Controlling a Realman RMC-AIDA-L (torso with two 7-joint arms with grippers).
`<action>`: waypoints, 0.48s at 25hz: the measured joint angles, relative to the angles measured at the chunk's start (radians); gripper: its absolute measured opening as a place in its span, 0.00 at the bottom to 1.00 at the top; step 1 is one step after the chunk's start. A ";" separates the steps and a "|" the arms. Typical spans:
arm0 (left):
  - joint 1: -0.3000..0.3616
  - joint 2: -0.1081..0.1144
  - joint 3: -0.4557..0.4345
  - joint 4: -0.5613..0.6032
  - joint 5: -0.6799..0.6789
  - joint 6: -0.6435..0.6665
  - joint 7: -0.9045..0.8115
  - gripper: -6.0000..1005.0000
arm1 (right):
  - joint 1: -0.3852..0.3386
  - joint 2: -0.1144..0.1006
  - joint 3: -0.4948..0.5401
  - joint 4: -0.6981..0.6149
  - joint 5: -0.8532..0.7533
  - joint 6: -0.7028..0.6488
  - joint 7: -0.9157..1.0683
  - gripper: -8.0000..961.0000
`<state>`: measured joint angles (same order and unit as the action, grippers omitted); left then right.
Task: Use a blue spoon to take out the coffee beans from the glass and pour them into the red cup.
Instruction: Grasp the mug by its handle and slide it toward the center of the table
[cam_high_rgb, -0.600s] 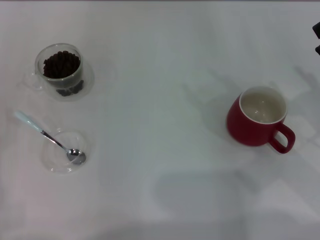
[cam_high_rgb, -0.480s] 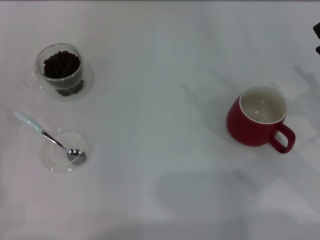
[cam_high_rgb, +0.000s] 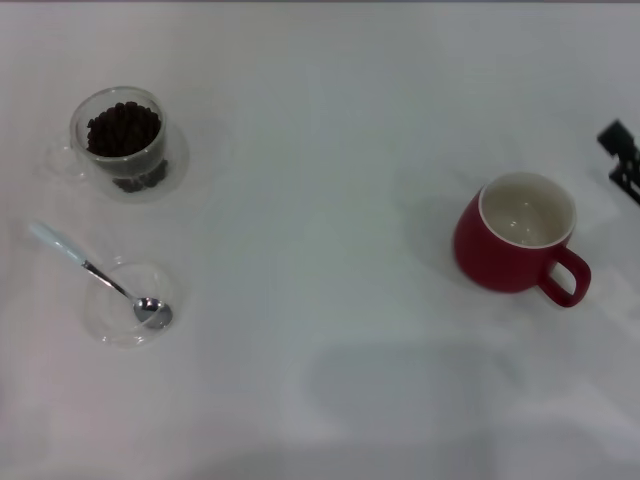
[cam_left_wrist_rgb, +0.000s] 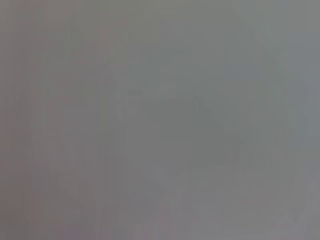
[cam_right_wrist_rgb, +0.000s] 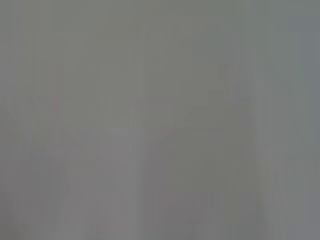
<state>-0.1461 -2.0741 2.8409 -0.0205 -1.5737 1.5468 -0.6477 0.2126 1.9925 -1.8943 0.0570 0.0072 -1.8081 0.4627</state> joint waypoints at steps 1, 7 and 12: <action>0.000 0.000 0.000 -0.005 0.001 0.001 0.000 0.86 | -0.004 -0.003 -0.006 0.019 -0.012 -0.008 0.012 0.88; -0.007 0.000 0.000 -0.032 0.007 0.003 0.000 0.86 | -0.017 -0.006 -0.102 0.140 -0.026 -0.066 0.070 0.88; -0.010 0.002 0.000 -0.035 0.008 0.004 0.000 0.86 | -0.022 0.013 -0.132 0.200 -0.040 -0.060 0.062 0.85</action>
<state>-0.1556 -2.0723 2.8410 -0.0559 -1.5661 1.5506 -0.6478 0.1908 2.0058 -2.0261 0.2565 -0.0329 -1.8684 0.5242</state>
